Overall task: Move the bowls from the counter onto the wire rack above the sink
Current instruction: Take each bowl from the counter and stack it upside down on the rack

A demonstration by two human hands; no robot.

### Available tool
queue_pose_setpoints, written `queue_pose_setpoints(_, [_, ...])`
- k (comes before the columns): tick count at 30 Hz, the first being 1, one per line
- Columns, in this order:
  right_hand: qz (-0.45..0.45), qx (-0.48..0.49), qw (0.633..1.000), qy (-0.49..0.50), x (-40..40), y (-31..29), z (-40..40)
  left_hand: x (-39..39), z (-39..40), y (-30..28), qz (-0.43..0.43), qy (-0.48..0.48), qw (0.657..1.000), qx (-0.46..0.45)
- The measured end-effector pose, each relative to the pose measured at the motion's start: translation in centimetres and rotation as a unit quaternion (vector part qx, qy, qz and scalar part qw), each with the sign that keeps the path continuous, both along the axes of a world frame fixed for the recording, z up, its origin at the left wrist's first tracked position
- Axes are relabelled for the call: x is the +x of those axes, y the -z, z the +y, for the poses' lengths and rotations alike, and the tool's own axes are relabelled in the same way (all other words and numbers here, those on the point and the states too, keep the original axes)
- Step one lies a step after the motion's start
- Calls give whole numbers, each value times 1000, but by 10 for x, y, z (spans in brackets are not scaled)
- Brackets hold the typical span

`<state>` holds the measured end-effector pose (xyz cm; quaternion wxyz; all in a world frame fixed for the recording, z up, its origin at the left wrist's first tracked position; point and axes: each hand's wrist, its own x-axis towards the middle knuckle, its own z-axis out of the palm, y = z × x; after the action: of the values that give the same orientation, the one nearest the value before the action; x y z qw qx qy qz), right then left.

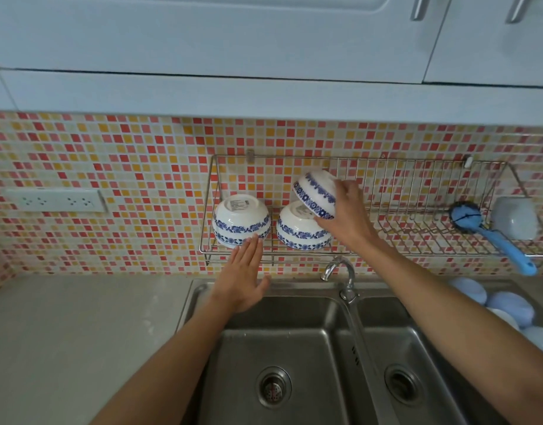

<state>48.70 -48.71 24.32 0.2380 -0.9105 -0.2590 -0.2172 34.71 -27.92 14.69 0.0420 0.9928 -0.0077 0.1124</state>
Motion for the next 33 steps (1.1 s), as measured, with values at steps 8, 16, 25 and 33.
queue_pose_setpoints(8, [-72,-245,966,-37,-2,23,17,1,0,0,1,-1,1000,3])
queue_pose_setpoints(16, [-57,-252,965,-50,6,25,19,2,1,3,-4,-1,1000,-3])
queue_pose_setpoints(25, [-64,-286,954,-62,11,35,24,2,2,6,-5,2,1000,-3])
queue_pose_setpoints(33, [-18,-200,976,-86,13,43,22,0,-1,0,-8,1,998,-56])
